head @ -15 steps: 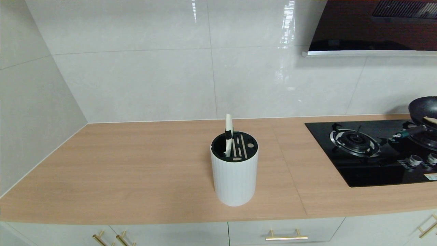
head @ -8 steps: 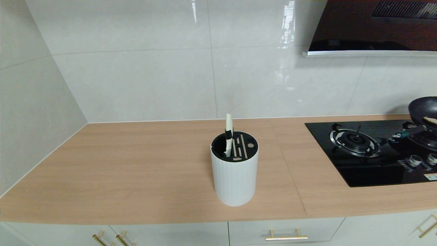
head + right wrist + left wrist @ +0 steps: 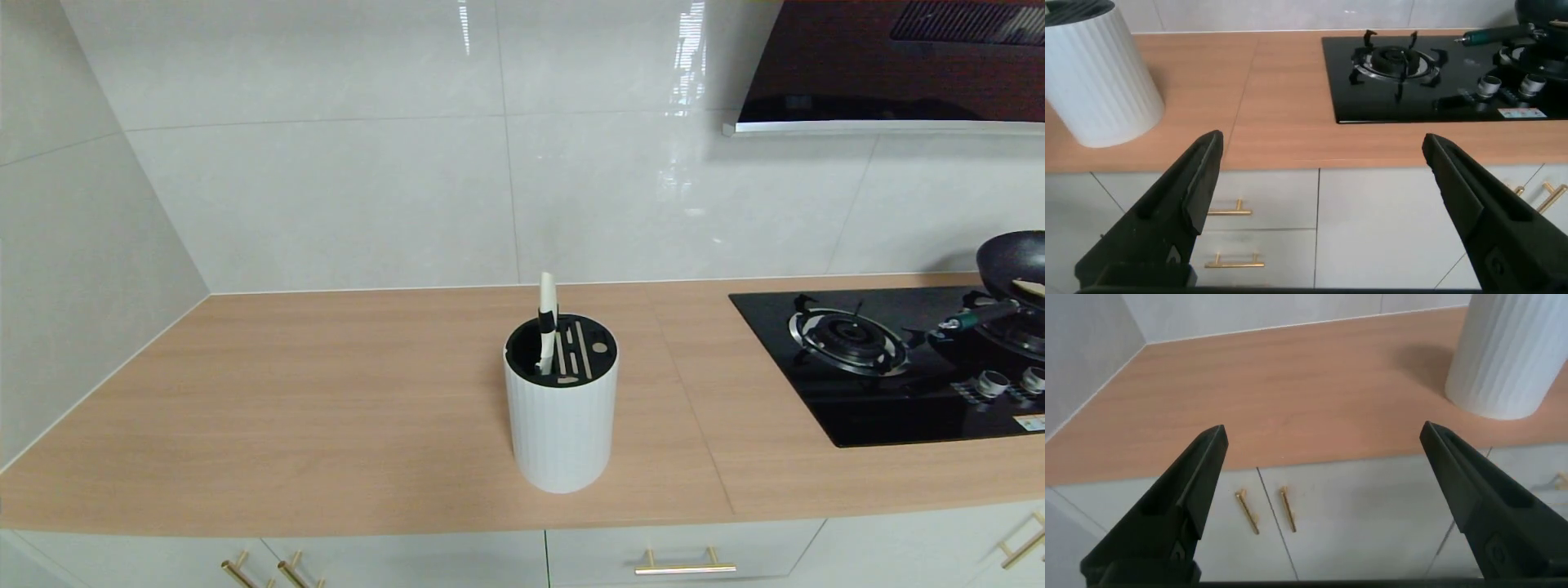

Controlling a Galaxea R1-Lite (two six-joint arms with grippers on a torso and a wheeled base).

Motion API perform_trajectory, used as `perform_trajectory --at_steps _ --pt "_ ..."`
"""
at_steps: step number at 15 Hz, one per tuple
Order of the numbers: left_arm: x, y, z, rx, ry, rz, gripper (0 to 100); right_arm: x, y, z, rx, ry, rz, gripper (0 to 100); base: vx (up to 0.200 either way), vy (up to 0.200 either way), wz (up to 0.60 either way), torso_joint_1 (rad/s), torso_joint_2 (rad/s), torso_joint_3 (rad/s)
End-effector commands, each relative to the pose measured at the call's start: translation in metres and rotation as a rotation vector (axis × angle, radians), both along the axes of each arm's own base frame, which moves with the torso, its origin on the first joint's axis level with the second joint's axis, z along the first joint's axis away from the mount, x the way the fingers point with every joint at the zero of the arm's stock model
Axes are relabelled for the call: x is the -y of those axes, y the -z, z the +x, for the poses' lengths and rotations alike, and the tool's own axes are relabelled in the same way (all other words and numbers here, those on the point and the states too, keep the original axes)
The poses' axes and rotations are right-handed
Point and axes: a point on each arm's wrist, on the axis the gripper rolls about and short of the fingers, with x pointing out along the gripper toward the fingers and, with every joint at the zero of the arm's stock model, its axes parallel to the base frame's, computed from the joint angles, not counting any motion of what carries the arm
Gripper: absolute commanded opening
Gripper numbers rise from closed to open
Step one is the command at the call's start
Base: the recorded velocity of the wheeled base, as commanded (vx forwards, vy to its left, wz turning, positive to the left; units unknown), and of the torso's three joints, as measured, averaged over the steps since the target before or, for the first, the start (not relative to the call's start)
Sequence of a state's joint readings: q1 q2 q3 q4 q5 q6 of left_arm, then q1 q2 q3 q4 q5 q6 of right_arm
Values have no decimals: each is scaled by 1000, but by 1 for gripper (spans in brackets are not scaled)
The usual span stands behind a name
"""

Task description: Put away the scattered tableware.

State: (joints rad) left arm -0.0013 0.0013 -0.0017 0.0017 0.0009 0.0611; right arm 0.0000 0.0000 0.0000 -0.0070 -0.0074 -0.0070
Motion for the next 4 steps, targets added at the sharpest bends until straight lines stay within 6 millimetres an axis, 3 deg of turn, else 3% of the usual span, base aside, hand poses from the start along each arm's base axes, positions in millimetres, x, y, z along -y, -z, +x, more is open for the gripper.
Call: perform_trajectory --at_steps 1,4 --pt "0 -1 0 0 -2 -75 100 0 0 0 1 0 2 100 0 0 0 0 0 0" --pt "0 -1 0 1 -4 -61 100 0 0 0 -1 0 1 100 0 0 0 0 0 0"
